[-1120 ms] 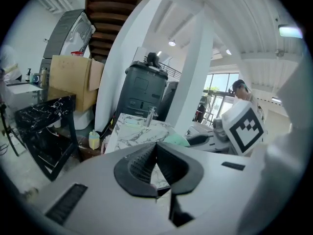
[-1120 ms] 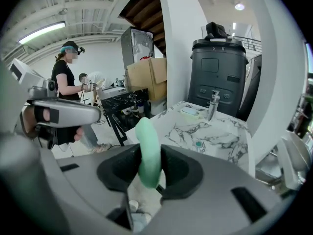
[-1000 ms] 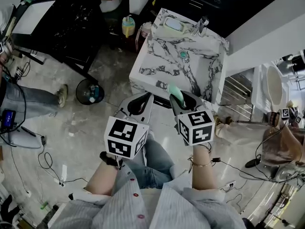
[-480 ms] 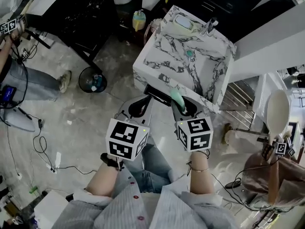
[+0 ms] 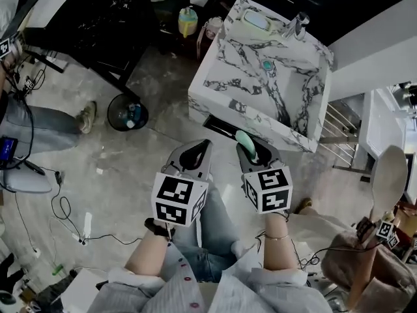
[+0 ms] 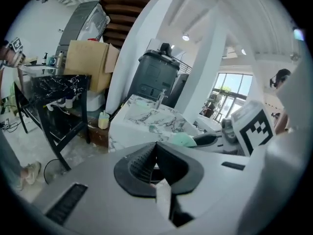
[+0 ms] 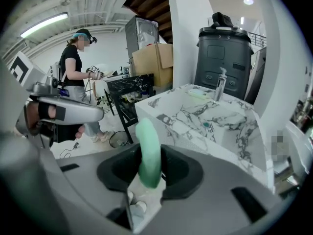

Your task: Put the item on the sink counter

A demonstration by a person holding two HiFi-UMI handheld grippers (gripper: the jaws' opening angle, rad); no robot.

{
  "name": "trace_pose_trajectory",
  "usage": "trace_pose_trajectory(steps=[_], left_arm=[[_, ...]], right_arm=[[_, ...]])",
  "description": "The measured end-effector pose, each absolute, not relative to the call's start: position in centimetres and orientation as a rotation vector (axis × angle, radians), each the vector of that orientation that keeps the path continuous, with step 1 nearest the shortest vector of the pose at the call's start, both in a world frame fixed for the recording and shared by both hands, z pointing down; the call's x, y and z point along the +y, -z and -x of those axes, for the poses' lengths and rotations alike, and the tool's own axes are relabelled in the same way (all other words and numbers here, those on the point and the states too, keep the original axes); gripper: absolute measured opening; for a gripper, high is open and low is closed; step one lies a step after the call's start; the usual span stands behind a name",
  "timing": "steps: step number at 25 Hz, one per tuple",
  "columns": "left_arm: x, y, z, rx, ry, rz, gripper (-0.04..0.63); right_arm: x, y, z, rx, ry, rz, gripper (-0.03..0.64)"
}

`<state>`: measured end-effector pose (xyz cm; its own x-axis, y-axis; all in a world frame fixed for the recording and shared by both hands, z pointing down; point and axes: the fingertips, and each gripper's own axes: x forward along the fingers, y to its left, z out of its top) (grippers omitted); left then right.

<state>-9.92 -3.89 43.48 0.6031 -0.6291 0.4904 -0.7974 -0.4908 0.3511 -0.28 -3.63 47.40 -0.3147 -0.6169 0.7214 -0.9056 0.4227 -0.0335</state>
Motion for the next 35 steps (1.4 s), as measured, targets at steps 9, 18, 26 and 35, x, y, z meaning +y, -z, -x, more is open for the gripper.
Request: trace_pose_trajectory(steps=[9, 18, 26, 35], left_arm=[[-3.7, -52.6, 10.3, -1.115, -0.437, -2.241, 0.015], [-2.6, -62.4, 9.2, -1.059, -0.443, -2.212, 0.015], [-1.8, -69.8, 8.4, -1.019, -0.472, -2.205, 0.015], [-3.4, -73.6, 7.8, -1.024, -0.455, -2.222, 0.015]], right_arm=[[-3.9, -57.2, 0.2, -2.006, -0.608, -1.261, 0.13], [-4.1, -67.6, -0.8, -1.957, -0.628, -1.271, 0.13], [-4.9, -75.8, -2.2, -1.909, -0.636, -1.29, 0.13], [-6.6, -81.5, -3.6, -1.884, -0.631, -1.345, 0.13]])
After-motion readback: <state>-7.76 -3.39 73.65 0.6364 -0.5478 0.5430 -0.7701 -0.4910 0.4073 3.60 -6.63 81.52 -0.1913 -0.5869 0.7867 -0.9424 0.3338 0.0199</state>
